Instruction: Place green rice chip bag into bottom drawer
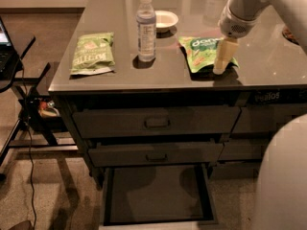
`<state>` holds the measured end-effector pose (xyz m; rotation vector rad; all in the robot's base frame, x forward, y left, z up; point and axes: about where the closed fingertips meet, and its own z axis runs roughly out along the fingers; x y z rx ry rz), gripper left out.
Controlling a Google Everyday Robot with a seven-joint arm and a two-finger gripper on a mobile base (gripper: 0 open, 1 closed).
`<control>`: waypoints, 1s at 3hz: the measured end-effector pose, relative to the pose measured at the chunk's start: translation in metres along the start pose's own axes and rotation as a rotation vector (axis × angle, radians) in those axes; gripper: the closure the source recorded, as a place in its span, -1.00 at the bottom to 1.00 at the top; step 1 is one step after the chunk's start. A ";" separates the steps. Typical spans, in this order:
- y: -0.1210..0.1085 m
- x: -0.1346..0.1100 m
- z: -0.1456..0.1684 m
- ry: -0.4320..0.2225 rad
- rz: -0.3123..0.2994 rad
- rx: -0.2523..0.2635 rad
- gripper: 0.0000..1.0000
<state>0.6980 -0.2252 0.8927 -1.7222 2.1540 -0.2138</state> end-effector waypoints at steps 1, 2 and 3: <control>0.001 -0.001 0.015 0.005 -0.032 -0.030 -1.00; -0.001 -0.008 0.026 0.009 -0.062 -0.052 -1.00; -0.001 -0.012 0.032 -0.005 -0.080 -0.063 -0.62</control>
Offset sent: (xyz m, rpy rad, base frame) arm 0.0200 0.0165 -0.0238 -0.0363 0.0628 0.0966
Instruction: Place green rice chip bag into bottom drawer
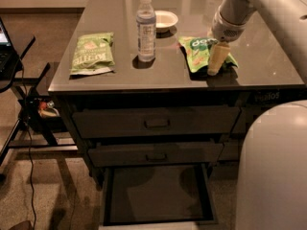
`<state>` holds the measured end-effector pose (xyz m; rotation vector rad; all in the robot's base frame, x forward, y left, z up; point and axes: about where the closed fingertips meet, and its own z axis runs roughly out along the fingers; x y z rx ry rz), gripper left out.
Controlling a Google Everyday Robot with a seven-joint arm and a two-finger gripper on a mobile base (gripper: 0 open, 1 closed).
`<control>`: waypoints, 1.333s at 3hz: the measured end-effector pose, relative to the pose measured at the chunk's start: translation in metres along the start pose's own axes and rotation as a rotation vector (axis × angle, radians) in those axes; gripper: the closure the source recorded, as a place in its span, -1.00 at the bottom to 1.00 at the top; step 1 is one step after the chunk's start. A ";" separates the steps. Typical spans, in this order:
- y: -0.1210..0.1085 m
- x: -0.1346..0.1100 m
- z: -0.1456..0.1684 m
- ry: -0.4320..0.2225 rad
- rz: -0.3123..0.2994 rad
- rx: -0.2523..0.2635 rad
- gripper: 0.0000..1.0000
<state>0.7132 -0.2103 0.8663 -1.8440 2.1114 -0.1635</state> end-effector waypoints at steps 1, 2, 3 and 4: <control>0.000 0.000 0.000 0.000 0.000 0.000 -0.15; 0.000 0.000 0.000 0.000 0.000 0.000 0.31; 0.000 0.000 0.000 0.000 0.000 0.000 0.78; 0.000 0.000 0.000 0.000 0.000 0.000 1.00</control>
Offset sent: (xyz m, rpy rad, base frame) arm 0.0000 0.0000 0.0000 0.0000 0.0000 0.0000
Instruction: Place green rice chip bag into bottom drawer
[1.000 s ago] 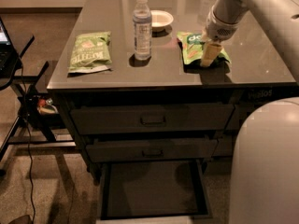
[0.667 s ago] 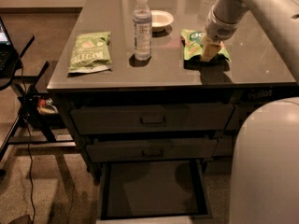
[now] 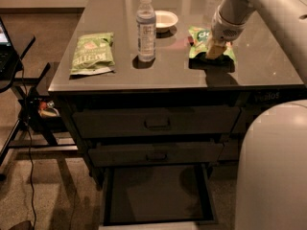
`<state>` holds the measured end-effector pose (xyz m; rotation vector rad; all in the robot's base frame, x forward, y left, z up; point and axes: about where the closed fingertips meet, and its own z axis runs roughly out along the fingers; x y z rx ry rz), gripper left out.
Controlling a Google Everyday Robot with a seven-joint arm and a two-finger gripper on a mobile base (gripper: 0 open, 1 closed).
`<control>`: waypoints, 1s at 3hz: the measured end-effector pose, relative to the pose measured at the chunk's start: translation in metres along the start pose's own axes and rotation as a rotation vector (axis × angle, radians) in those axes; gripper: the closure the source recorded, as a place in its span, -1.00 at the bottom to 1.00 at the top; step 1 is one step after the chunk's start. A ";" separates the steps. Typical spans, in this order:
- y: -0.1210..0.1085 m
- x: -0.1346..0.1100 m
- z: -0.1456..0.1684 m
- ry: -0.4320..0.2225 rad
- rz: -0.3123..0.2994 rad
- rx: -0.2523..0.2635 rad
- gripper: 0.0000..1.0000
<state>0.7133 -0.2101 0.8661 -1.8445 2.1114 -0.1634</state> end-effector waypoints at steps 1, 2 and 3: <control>-0.002 -0.002 0.002 0.003 -0.006 -0.004 1.00; 0.009 0.003 -0.009 0.011 -0.013 -0.018 1.00; 0.029 0.015 -0.024 0.010 -0.008 -0.045 1.00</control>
Offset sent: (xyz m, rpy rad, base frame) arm -0.0343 -0.0106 0.0191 -0.0256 0.0314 0.0156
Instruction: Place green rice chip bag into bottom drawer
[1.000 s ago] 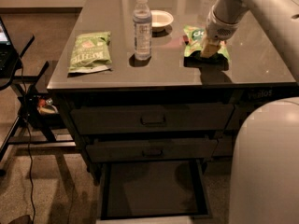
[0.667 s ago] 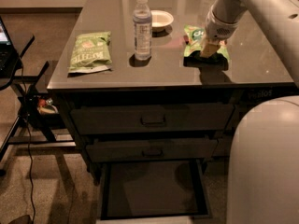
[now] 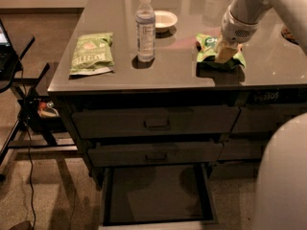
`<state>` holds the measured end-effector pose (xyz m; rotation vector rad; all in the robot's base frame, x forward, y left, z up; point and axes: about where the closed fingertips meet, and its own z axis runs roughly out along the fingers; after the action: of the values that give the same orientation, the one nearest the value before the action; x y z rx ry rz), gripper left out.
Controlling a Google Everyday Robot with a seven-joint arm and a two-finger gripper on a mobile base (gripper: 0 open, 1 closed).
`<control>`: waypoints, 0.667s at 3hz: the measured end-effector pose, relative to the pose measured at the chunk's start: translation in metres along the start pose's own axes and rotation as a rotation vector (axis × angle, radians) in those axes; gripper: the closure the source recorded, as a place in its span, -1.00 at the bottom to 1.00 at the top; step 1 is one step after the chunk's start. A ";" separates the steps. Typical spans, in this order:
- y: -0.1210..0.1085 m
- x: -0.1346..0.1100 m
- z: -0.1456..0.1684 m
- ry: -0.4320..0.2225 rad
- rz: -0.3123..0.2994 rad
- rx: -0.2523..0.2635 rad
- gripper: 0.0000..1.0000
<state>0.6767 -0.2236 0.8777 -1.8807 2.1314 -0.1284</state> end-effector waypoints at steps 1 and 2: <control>0.028 0.015 -0.017 0.006 0.026 -0.025 1.00; 0.060 0.025 -0.037 -0.002 0.048 -0.052 1.00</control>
Offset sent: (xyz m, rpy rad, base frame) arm -0.1247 -0.0327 0.0324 0.0383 0.1081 -0.0583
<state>0.6066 -0.2441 0.8939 -1.8554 2.1969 -0.0613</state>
